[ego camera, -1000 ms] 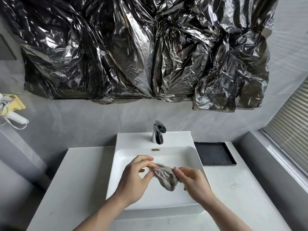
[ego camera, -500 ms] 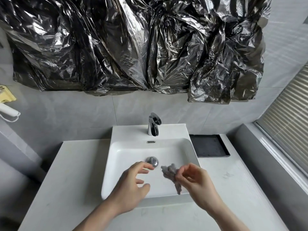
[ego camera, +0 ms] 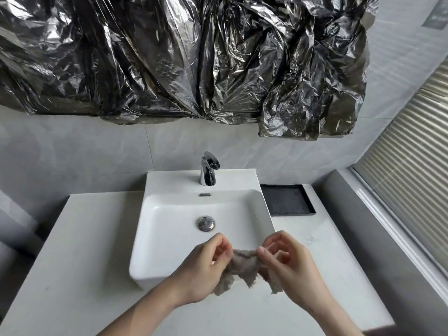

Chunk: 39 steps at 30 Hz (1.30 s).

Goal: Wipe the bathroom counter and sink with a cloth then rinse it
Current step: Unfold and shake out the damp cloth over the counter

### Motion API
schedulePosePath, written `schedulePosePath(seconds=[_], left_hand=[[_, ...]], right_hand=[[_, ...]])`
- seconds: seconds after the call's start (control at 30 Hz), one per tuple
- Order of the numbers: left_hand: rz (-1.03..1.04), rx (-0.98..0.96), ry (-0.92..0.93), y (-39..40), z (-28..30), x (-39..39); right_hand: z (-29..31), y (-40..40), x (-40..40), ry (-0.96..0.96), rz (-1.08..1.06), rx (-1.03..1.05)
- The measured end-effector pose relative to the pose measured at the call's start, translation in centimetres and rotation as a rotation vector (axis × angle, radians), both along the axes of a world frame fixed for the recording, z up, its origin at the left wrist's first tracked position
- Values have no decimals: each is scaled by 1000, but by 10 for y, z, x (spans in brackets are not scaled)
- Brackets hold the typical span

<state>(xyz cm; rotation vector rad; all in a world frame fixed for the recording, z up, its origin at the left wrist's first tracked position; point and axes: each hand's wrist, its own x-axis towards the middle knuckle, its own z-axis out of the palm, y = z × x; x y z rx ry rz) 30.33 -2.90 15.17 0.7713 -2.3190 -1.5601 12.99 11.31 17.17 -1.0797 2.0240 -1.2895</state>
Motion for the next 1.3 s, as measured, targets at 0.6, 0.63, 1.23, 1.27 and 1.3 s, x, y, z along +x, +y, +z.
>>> schedulePosePath(seconds=[0.6, 0.63, 1.23, 1.27, 1.3], left_hand=[[-77, -279, -9, 60, -5, -70], [-54, -218, -27, 66, -8, -77], [233, 55, -130, 199, -51, -166], [228, 35, -155, 200, -57, -165], [214, 14, -184, 200, -62, -166]], right_hand=[[2, 74, -100, -391, 207, 338], [2, 81, -111, -343, 242, 374], [-59, 155, -228, 39, 394, 374], [-62, 159, -232, 12, 403, 393], [-66, 163, -237, 6, 423, 417]])
